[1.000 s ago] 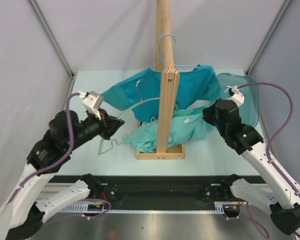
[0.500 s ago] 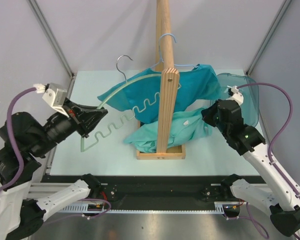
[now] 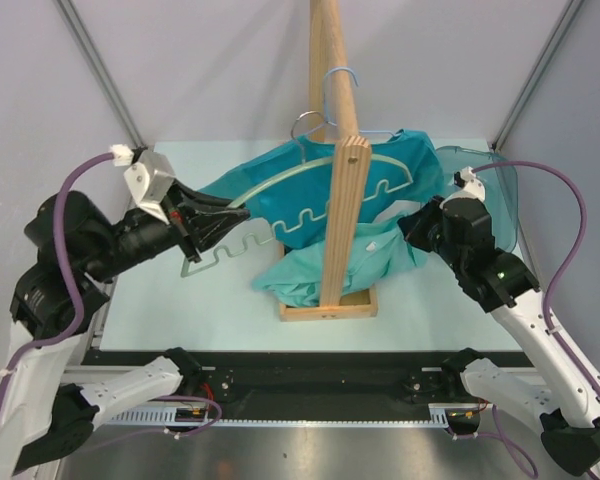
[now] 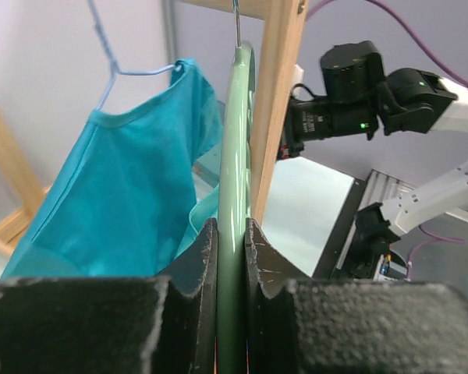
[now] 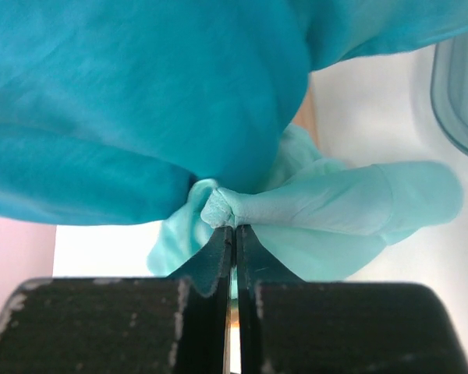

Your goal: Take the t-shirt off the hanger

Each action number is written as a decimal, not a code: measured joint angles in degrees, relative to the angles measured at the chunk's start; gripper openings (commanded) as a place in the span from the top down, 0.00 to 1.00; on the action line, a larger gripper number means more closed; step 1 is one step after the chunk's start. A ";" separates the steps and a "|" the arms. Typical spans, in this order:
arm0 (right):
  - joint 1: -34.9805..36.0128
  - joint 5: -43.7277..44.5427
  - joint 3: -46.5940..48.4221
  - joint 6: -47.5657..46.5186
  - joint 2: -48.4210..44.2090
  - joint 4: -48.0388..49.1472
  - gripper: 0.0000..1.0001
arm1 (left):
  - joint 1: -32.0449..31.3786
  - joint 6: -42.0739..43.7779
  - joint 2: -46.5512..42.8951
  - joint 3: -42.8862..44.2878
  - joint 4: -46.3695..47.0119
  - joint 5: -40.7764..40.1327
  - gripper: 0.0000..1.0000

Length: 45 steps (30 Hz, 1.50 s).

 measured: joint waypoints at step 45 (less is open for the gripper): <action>0.72 5.11 20.41 -6.69 -7.50 -16.81 1.00 | -0.33 -5.14 -9.05 -23.54 8.15 -13.97 0.19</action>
